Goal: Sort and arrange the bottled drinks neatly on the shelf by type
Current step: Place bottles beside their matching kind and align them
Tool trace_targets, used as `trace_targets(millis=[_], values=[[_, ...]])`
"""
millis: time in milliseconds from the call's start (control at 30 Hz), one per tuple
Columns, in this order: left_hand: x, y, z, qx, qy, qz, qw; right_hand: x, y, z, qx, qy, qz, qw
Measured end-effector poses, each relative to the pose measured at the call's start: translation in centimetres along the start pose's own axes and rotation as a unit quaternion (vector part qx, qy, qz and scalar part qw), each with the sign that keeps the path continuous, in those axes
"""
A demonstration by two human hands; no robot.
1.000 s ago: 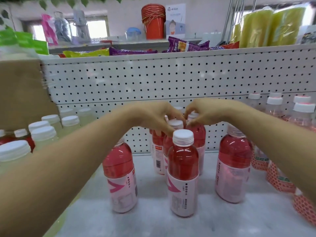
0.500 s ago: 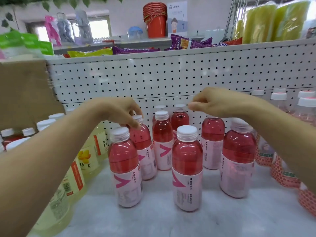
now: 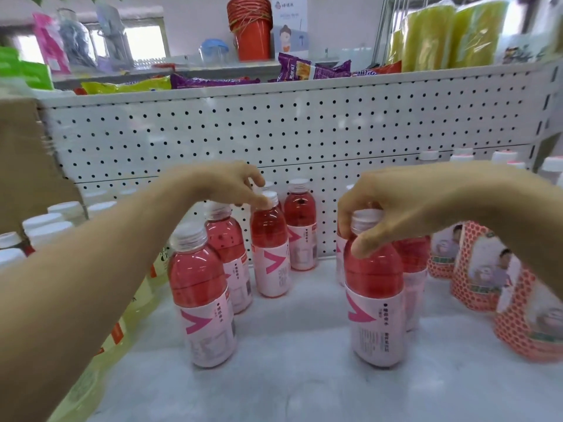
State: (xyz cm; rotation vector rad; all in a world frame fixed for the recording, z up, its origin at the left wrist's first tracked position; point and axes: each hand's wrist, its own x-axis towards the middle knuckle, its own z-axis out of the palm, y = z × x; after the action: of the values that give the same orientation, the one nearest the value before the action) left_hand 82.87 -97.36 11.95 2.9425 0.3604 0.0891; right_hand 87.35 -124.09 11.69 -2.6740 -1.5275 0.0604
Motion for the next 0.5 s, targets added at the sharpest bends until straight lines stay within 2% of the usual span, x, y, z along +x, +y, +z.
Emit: trace_targets(millis=[233,333,400,500], values=[[2.1,1.1,1.1,0.035,-0.011,0.034,0.999,-0.8,-0.3,-1.4,-0.025,-0.050,0.032,0.998],[1.9,0.4,0.3,0.036,-0.040,0.046,0.997,1.7,1.2,-2.6,0.021,0.041,0.032,0.998],[1.8,0.0,0.0,0.042,-0.047,0.052,0.997,4.6,2.9,-2.8,-0.011,0.069,0.061,0.996],[2.0,-0.2,0.2,0.063,-0.029,0.062,0.996,8.5,5.1,-1.8,-0.101,-0.017,0.136,0.985]])
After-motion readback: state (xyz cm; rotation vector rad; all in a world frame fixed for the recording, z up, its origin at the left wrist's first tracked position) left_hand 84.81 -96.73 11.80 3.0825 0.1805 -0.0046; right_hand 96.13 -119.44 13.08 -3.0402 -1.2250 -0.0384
